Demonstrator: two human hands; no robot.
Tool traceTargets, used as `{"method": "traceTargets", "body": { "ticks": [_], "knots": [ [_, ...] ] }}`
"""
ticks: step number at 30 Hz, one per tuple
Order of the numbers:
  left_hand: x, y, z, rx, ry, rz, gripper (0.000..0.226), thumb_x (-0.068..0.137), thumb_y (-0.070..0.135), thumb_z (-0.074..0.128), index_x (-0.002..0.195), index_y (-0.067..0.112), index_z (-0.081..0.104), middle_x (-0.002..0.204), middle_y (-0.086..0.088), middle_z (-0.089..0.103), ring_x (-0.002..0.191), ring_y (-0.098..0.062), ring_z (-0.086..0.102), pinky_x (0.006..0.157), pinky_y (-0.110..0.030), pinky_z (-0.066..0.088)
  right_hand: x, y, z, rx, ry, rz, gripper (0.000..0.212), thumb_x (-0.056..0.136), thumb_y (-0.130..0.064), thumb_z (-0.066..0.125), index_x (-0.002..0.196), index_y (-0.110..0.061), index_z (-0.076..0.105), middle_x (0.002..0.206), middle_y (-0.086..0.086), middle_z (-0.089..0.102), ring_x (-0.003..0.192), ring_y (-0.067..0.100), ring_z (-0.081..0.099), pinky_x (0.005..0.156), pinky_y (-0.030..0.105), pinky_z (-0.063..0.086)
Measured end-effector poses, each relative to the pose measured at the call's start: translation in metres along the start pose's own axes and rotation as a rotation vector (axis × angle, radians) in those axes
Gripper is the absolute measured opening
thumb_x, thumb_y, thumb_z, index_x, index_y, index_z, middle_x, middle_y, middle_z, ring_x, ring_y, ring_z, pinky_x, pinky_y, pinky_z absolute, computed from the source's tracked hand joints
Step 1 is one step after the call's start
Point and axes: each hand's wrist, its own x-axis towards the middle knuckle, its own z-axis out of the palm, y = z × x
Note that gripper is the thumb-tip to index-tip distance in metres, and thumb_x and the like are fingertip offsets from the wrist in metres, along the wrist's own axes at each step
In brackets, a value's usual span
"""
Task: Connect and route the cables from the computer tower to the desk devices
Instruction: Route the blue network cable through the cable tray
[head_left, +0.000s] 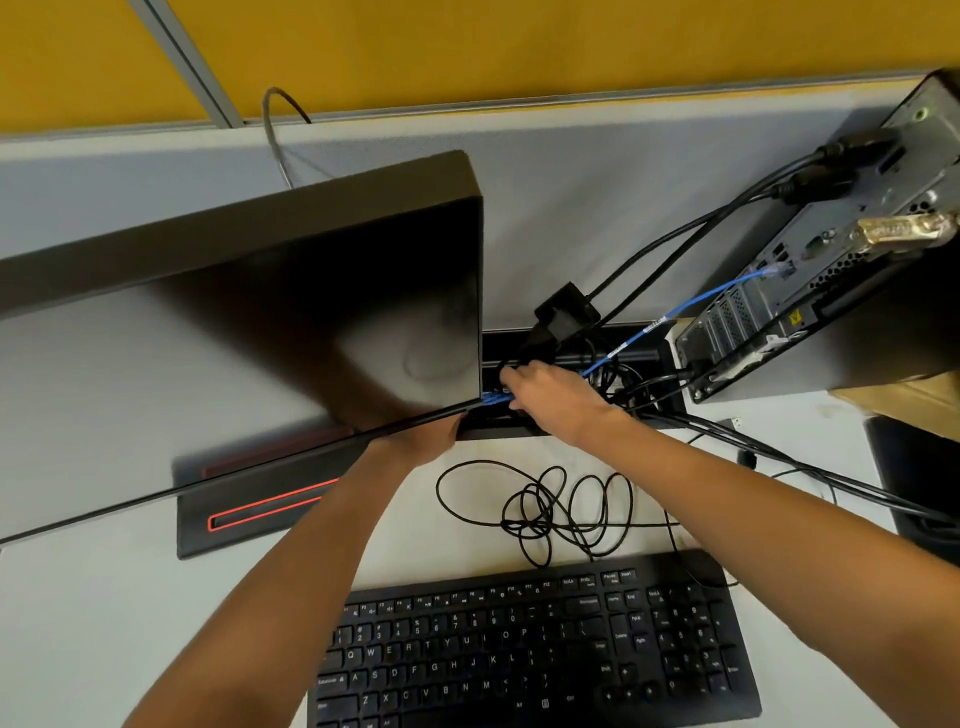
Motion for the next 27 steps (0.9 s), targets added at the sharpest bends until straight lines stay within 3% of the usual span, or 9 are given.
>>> {"method": "traceTargets", "body": {
  "ticks": [5, 7, 10, 12, 14, 17, 23, 25, 27],
  "knots": [
    [-0.005, 0.003, 0.003, -0.034, 0.028, 0.033, 0.054, 0.100, 0.050, 0.021, 0.107, 0.017, 0.063, 0.071, -0.003, 0.063, 0.058, -0.018, 0.058, 0.059, -0.034, 0.052, -0.019, 0.016, -0.003, 0.009, 0.004, -0.048, 0.020, 0.103, -0.021, 0.042, 0.113, -0.011, 0.056, 0.104, 0.007, 0.065, 0.093, 0.029, 0.064, 0.064, 0.037, 0.045],
    [-0.006, 0.005, 0.001, -0.220, -0.176, -0.033, 0.052, 0.101, 0.051, 0.022, 0.111, 0.025, 0.065, 0.068, 0.003, 0.065, 0.055, -0.012, 0.057, 0.057, -0.029, 0.053, -0.026, 0.019, -0.005, 0.006, 0.021, -0.039, 0.020, 0.103, -0.024, 0.042, 0.111, -0.014, 0.057, 0.099, 0.004, 0.066, 0.086, 0.029, 0.065, 0.058, 0.034, 0.040],
    [-0.004, 0.009, -0.014, -0.473, -0.112, -0.215, 0.060, 0.098, 0.059, 0.020, 0.149, 0.027, 0.029, 0.113, 0.020, 0.067, 0.106, 0.006, 0.058, 0.099, -0.013, 0.037, -0.038, 0.026, -0.007, -0.020, 0.007, -0.019, 0.017, 0.102, -0.025, 0.043, 0.110, -0.017, 0.056, 0.094, 0.002, 0.066, 0.081, 0.029, 0.065, 0.056, 0.032, 0.036],
    [-0.003, 0.011, -0.007, -0.487, -0.192, -0.307, 0.067, 0.095, 0.059, 0.019, 0.146, 0.019, 0.036, 0.137, 0.001, 0.054, 0.128, -0.014, 0.047, 0.109, -0.024, 0.029, -0.043, 0.031, -0.009, -0.007, 0.005, -0.002, 0.017, 0.102, -0.025, 0.042, 0.108, -0.017, 0.056, 0.092, 0.003, 0.066, 0.080, 0.031, 0.064, 0.057, 0.031, 0.037],
    [0.008, 0.010, 0.010, -0.403, -0.227, -0.216, 0.035, 0.102, 0.040, 0.031, 0.120, 0.024, 0.056, 0.107, -0.010, 0.061, 0.094, -0.023, 0.058, 0.083, -0.025, 0.041, -0.042, 0.030, -0.009, 0.008, -0.012, 0.026, 0.018, 0.102, -0.024, 0.042, 0.108, -0.017, 0.057, 0.090, 0.005, 0.067, 0.079, 0.031, 0.064, 0.059, 0.032, 0.041],
    [0.022, 0.004, 0.020, -0.404, -0.285, -0.258, 0.019, 0.101, 0.030, 0.042, 0.083, 0.036, 0.043, 0.073, 0.002, 0.043, 0.063, -0.008, 0.042, 0.061, -0.018, 0.036, -0.037, 0.021, -0.005, 0.026, -0.062, 0.094, 0.021, 0.101, -0.019, 0.042, 0.116, -0.014, 0.056, 0.101, 0.008, 0.066, 0.093, 0.029, 0.062, 0.070, 0.036, 0.045],
    [0.021, 0.005, 0.013, -0.396, -0.415, -0.251, 0.034, 0.103, 0.014, 0.035, 0.133, 0.014, 0.049, 0.112, -0.003, 0.049, 0.099, -0.020, 0.048, 0.088, -0.019, 0.037, -0.013, -0.010, 0.008, 0.133, 0.030, 0.057, 0.039, 0.098, -0.014, 0.050, 0.137, -0.015, 0.048, 0.126, 0.007, 0.053, 0.113, 0.027, 0.054, 0.088, 0.039, 0.051],
    [0.016, 0.006, 0.007, -0.392, -0.392, -0.252, 0.033, 0.103, 0.015, 0.036, 0.131, 0.016, 0.052, 0.115, -0.007, 0.055, 0.101, -0.025, 0.052, 0.090, -0.027, 0.041, -0.004, -0.016, 0.009, 0.165, -0.054, 0.072, 0.038, 0.100, -0.014, 0.048, 0.137, -0.017, 0.051, 0.123, 0.007, 0.053, 0.105, 0.031, 0.059, 0.083, 0.042, 0.053],
    [0.008, 0.003, 0.003, -0.382, -0.339, -0.284, 0.021, 0.102, 0.023, 0.039, 0.114, 0.024, 0.057, 0.090, -0.003, 0.056, 0.077, -0.018, 0.050, 0.071, -0.026, 0.041, 0.003, -0.018, 0.007, 0.207, -0.070, 0.072, 0.033, 0.100, -0.014, 0.048, 0.131, -0.015, 0.058, 0.117, 0.008, 0.055, 0.099, 0.032, 0.061, 0.082, 0.042, 0.052]
  ]
}}
